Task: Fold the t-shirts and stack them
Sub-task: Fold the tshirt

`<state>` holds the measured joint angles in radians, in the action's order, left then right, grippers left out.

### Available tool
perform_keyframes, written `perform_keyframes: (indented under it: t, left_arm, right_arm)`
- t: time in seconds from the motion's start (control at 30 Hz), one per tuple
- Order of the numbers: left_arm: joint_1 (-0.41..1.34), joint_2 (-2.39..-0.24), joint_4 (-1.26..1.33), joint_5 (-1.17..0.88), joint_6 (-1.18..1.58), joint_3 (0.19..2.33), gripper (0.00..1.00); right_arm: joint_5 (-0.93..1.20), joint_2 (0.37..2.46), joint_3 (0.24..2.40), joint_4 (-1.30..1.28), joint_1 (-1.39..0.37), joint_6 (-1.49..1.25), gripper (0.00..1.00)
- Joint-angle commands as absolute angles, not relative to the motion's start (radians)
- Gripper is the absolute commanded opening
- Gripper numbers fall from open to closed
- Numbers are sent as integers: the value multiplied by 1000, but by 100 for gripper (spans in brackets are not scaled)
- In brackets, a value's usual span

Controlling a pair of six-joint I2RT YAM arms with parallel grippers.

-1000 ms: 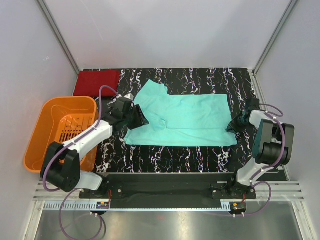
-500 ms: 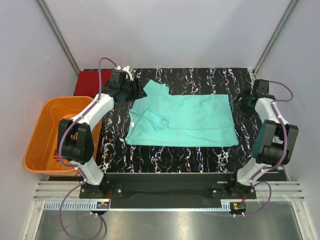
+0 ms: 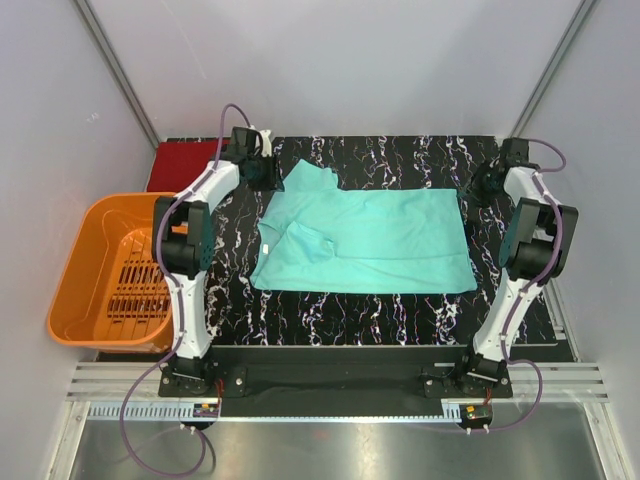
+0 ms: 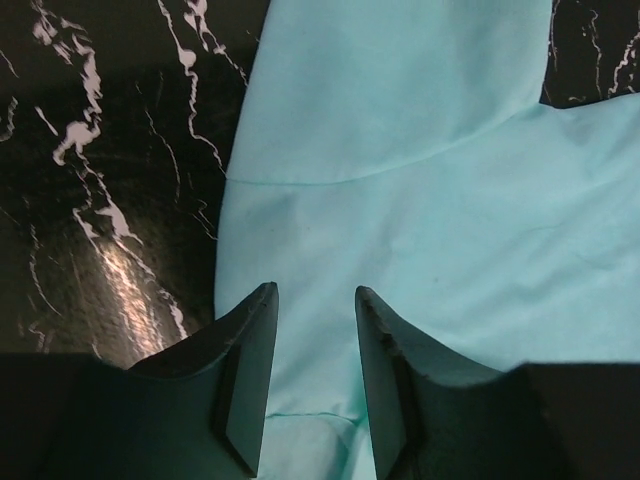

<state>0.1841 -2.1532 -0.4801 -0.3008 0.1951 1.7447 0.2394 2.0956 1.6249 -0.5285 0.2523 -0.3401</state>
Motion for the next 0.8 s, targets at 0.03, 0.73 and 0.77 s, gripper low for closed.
perform_keyframes:
  t: [0.03, 0.73, 0.77]
  left_arm:
    - [166, -2181, -494, -342, 112, 1838, 42]
    - [158, -2344, -482, -301, 147, 1937, 41]
    - [158, -2341, -459, -298, 158, 1933, 42]
  right_arm:
    - [249, 2117, 1709, -551, 250, -253, 51]
    - [354, 2286, 1865, -549, 250, -224, 49]
    - [356, 2286, 1862, -545, 250, -225, 48]
